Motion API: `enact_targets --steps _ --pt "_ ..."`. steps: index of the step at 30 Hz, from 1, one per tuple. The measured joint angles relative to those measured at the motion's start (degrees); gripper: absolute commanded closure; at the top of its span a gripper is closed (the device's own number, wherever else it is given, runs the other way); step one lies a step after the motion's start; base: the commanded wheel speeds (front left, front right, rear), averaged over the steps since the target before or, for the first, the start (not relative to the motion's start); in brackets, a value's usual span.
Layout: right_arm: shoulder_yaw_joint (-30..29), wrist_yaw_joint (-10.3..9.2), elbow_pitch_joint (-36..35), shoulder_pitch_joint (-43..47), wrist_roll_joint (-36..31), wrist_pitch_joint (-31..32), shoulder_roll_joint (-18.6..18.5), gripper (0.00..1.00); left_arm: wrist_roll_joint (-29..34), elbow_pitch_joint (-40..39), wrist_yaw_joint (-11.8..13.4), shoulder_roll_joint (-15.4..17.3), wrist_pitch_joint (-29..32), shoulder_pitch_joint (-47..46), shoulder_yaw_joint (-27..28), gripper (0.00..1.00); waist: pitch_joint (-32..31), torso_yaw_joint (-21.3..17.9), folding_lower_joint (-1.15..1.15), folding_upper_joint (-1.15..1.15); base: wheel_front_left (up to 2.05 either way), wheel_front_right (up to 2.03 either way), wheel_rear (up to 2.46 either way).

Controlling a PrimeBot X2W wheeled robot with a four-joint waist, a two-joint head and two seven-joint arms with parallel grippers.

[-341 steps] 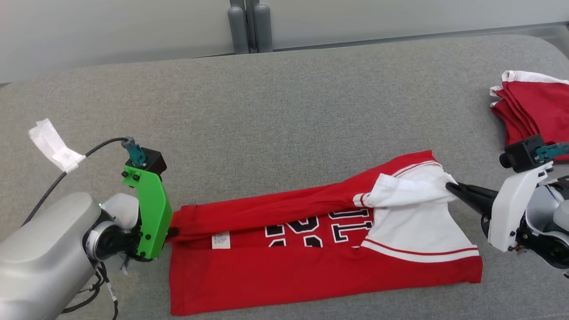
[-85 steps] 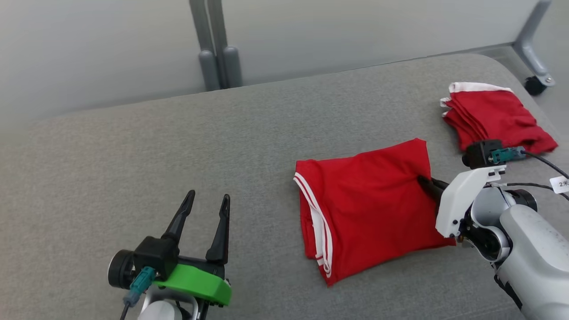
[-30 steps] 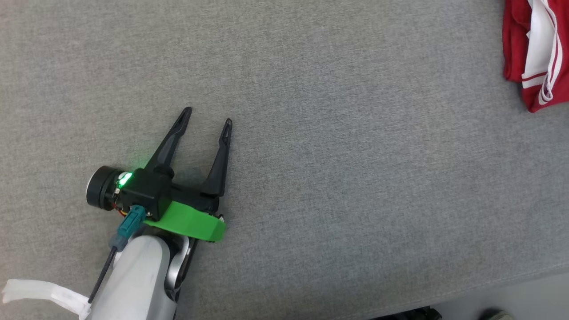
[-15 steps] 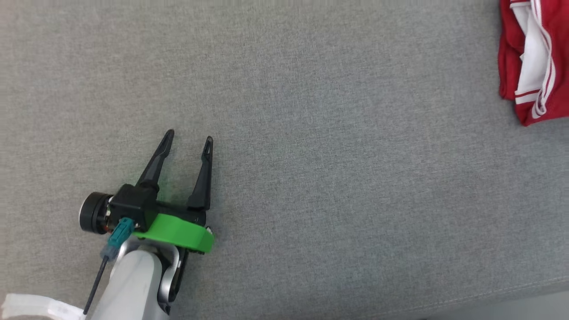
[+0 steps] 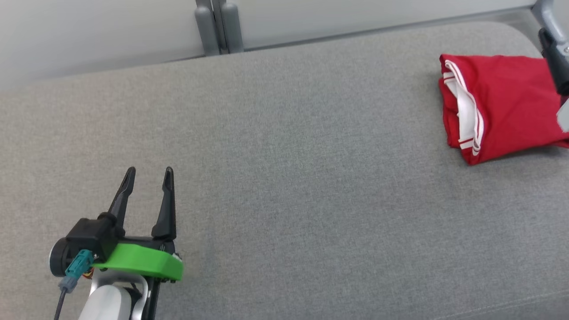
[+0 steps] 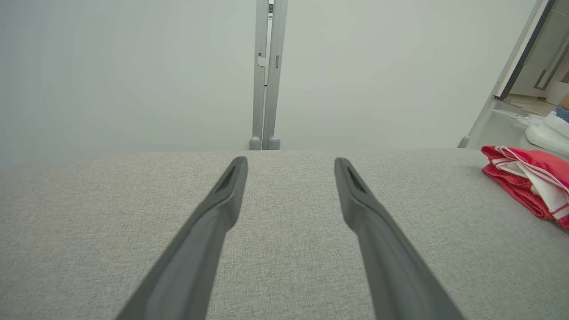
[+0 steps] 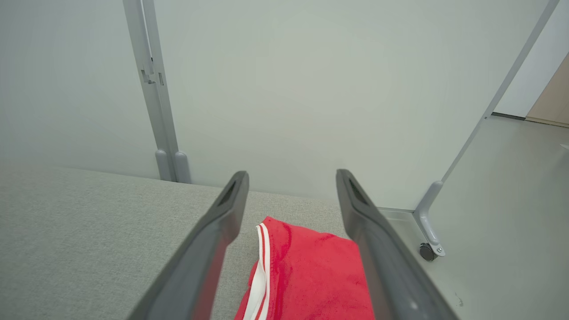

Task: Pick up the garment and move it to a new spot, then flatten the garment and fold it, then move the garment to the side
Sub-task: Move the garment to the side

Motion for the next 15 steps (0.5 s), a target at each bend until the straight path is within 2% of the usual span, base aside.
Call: enact_targets --steps 3,8,15 --pt "-2.65 0.0 -4.08 4.93 1.07 -1.66 0.78 0.0 0.73 -0.44 1.22 1.6 1.37 1.88 0.69 0.0 -3.54 0.06 0.0 0.0 0.0 0.0 0.0" --pt "-9.15 -0.01 -8.79 15.99 -0.25 -4.01 3.89 0.0 0.54 -0.62 2.23 1.76 1.33 4.08 1.05 0.0 -8.04 0.23 0.0 0.0 0.0 0.0 0.0" --pt "-21.76 -0.02 -16.3 32.42 -7.16 -4.78 12.95 0.0 2.65 -0.55 3.36 1.43 -1.53 6.47 1.93 0.0 -10.7 1.5 0.0 0.0 0.0 0.0 0.0"
